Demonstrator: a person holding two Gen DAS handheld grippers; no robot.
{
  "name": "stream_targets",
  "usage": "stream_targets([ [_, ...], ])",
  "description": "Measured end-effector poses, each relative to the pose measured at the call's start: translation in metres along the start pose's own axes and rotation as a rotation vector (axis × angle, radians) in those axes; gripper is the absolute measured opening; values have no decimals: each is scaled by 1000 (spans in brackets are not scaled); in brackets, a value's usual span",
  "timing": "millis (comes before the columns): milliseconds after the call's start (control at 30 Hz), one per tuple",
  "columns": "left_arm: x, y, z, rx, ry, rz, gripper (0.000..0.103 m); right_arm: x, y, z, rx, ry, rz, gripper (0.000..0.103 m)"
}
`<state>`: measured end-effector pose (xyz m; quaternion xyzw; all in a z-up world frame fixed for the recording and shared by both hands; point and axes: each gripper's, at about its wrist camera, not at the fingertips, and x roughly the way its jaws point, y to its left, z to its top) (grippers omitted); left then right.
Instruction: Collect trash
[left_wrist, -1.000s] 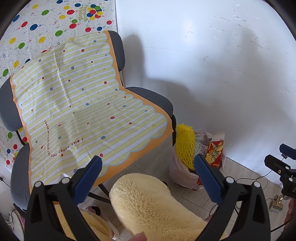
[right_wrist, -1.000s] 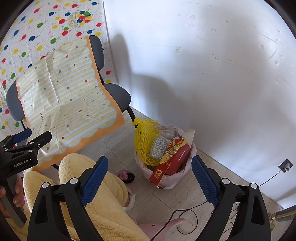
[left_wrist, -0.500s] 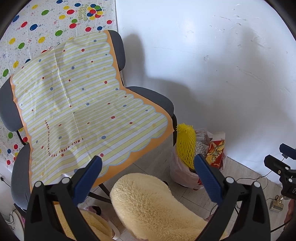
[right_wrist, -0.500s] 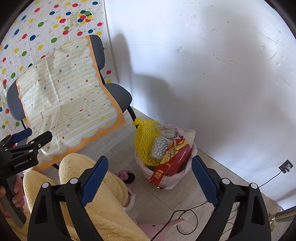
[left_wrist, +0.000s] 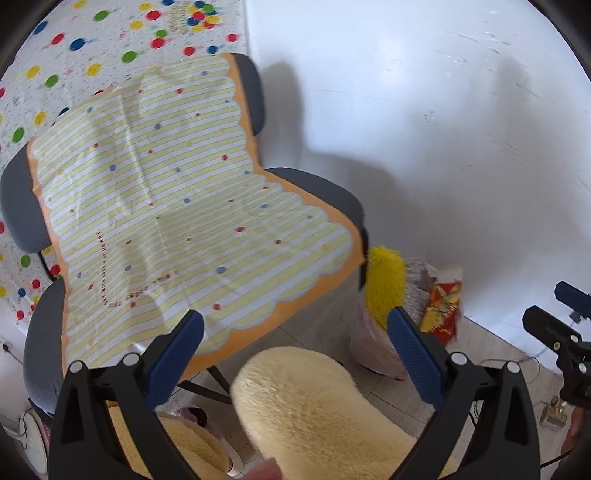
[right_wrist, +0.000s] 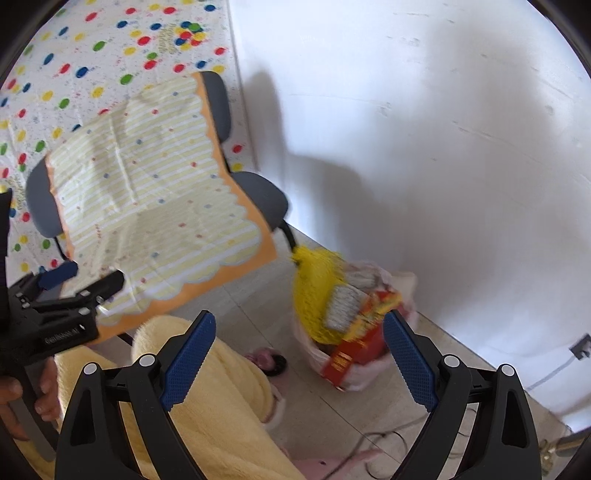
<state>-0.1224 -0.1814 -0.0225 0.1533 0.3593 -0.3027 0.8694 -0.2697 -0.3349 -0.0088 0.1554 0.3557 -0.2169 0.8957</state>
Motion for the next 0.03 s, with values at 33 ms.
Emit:
stream_targets([
  [33, 2, 9, 1, -19, -4, 16, 97, 3, 7, 3, -9, -3, 20, 91],
])
